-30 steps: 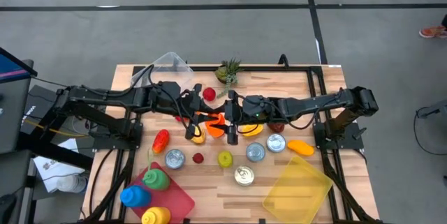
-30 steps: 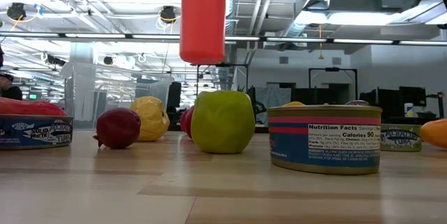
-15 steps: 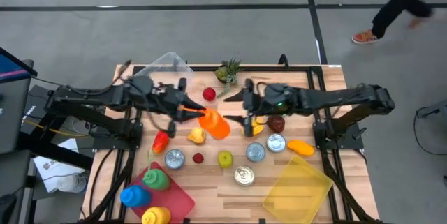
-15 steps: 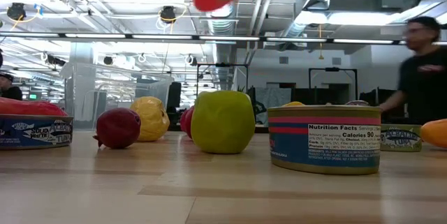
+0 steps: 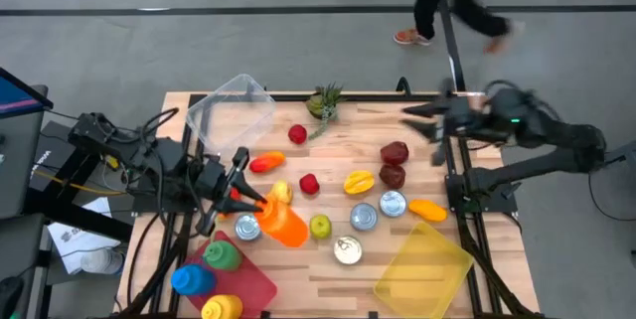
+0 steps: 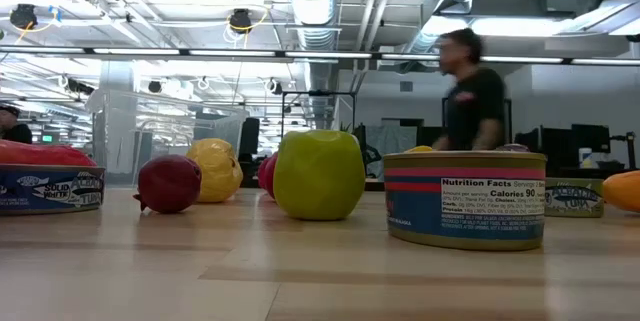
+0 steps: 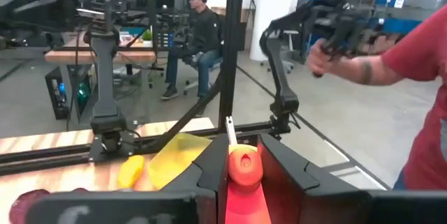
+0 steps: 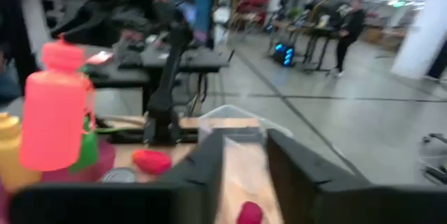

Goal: Pick & Place Food Item
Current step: Put the orange water bottle into the red bin

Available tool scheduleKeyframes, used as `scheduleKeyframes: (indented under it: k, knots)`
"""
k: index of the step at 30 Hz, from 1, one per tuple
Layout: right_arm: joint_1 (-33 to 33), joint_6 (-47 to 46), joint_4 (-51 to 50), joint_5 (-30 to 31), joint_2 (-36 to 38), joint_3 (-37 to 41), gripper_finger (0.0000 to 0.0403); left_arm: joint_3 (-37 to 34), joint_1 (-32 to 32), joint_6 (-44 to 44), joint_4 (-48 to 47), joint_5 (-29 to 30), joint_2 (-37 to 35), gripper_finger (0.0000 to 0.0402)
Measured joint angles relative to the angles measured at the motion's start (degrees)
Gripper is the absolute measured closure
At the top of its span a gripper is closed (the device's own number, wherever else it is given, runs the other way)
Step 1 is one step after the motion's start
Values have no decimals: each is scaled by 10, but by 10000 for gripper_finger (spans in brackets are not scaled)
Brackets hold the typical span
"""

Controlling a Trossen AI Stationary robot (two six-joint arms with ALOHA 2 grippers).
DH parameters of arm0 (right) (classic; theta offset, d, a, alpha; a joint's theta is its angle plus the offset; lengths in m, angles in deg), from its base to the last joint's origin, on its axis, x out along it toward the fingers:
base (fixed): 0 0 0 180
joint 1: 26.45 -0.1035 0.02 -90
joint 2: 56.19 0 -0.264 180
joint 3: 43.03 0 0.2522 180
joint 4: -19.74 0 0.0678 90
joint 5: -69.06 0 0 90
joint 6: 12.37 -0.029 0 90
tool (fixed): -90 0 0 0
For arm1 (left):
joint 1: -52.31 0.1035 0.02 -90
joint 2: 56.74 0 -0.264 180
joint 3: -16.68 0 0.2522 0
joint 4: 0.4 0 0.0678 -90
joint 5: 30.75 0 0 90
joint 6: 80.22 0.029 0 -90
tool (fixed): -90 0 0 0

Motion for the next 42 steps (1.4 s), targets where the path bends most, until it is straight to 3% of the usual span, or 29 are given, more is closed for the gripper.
scheduleKeyframes:
  k: [3, 8, 12, 22, 29, 42]
  knots:
    - [21, -6, 35, 0, 74, 77, 390, 0, -14, -13, -4, 16, 1, 344]
    - [29, -63, 118, -20, 162, 241, 395, 0, -17, -26, -7, 23, 6, 344]
    - [23, -99, 219, -69, 227, 365, 399, 0, -17, -26, -5, 24, 8, 344]
    - [1, -155, 347, -138, 367, 571, 402, 0, -17, -66, -53, 13, 8, 344]
    - [-15, -196, 345, -139, 441, 644, 403, 0, -17, -68, -56, -1, 8, 344]
    - [-13, -214, 306, -135, 434, 644, 403, 0, -99, -84, -98, -9, 37, 344]
